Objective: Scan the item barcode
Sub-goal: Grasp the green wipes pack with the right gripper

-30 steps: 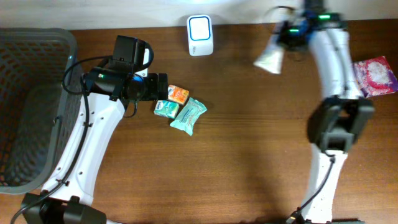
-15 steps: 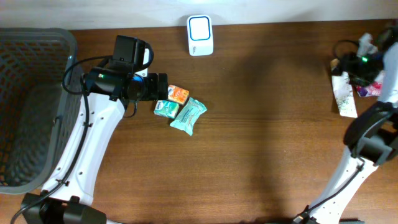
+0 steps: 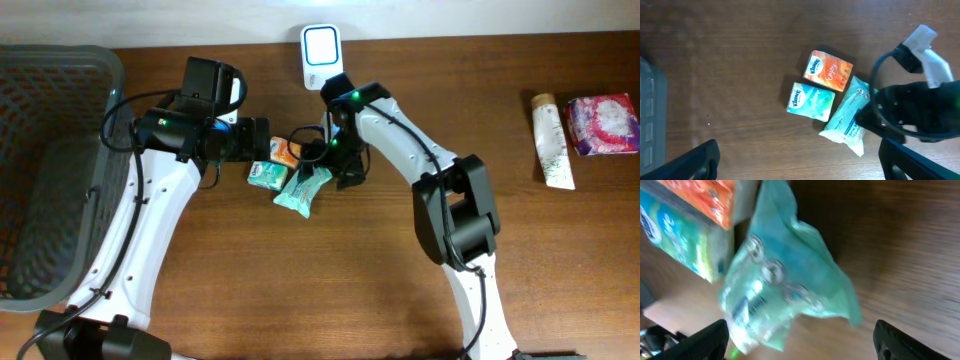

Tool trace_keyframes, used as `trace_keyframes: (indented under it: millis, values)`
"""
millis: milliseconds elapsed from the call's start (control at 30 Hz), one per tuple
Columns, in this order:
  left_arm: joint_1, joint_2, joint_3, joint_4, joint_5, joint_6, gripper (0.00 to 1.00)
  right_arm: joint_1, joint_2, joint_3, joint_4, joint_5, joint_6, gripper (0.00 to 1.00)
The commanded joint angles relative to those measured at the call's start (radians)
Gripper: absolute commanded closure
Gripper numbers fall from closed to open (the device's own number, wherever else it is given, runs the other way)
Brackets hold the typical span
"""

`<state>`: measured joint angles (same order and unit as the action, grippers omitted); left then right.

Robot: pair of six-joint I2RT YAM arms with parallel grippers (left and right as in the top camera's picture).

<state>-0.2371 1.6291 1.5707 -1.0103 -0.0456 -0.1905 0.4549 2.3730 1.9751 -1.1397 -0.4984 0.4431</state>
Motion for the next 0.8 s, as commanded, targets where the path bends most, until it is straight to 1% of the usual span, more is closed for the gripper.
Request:
trace_keyframes:
  millis: [0, 33, 67, 100, 133, 233, 267, 300, 367, 400, 433, 500, 567, 633, 733, 767]
  values:
    - [0.000, -0.002, 0.002, -0.002, -0.003, 0.005, 0.01, 0.056, -0.010, -0.027, 0.042, 0.023, 0.071, 0.29]
    - [0.000, -0.002, 0.002, -0.002, -0.003, 0.005, 0.01, 0.065, -0.010, -0.038, 0.040, 0.063, 0.072, 0.49]
    - [0.000, -0.003, 0.002, -0.002, -0.003, 0.005, 0.01, 0.067, -0.010, -0.044, 0.037, 0.079, 0.072, 0.54]
    - [0.000, -0.002, 0.002, -0.002, -0.003, 0.005, 0.01, 0.066, -0.010, -0.047, 0.017, 0.131, 0.072, 0.62]
    - [0.000, -0.002, 0.002, -0.002, -0.003, 0.005, 0.01, 0.066, -0.010, -0.047, -0.026, 0.237, 0.071, 0.65]
    - [0.000, -0.003, 0.002, -0.002, -0.003, 0.005, 0.01, 0.018, -0.011, 0.001, -0.229, 0.541, 0.071, 0.64]
    - [0.000, -0.002, 0.002, -0.002, -0.003, 0.005, 0.01, -0.018, -0.011, 0.055, -0.307, 0.643, 0.071, 0.60]
    - [0.000, -0.003, 0.002, -0.002, -0.003, 0.005, 0.01, -0.061, -0.011, 0.126, -0.378, 0.735, 0.070, 0.53]
    - [0.000, -0.003, 0.002, -0.002, -0.003, 0.005, 0.01, -0.122, -0.011, 0.223, -0.471, 0.724, 0.058, 0.48]
    - [0.000, -0.003, 0.002, -0.002, -0.003, 0.005, 0.01, -0.129, -0.011, 0.238, -0.481, 0.670, -0.044, 0.44]
    - [0.000, -0.002, 0.002, -0.002, -0.003, 0.005, 0.01, -0.119, -0.010, 0.233, -0.493, 0.582, -0.153, 0.43]
    - [0.000, -0.003, 0.002, -0.002, -0.003, 0.005, 0.01, -0.074, -0.010, 0.220, -0.505, 0.581, -0.158, 0.43]
    - [0.000, -0.003, 0.002, -0.002, -0.003, 0.005, 0.01, -0.013, -0.010, 0.181, -0.489, 0.594, -0.126, 0.43]
    - [0.000, -0.002, 0.002, -0.002, -0.003, 0.005, 0.01, 0.033, -0.010, 0.109, -0.419, 0.690, -0.023, 0.43]
    - [0.000, -0.003, 0.002, -0.002, -0.003, 0.005, 0.01, 0.063, -0.010, 0.007, -0.328, 0.801, 0.090, 0.42]
    - [0.000, -0.003, 0.002, -0.002, -0.003, 0.005, 0.01, 0.064, -0.010, -0.021, -0.298, 0.826, 0.097, 0.42]
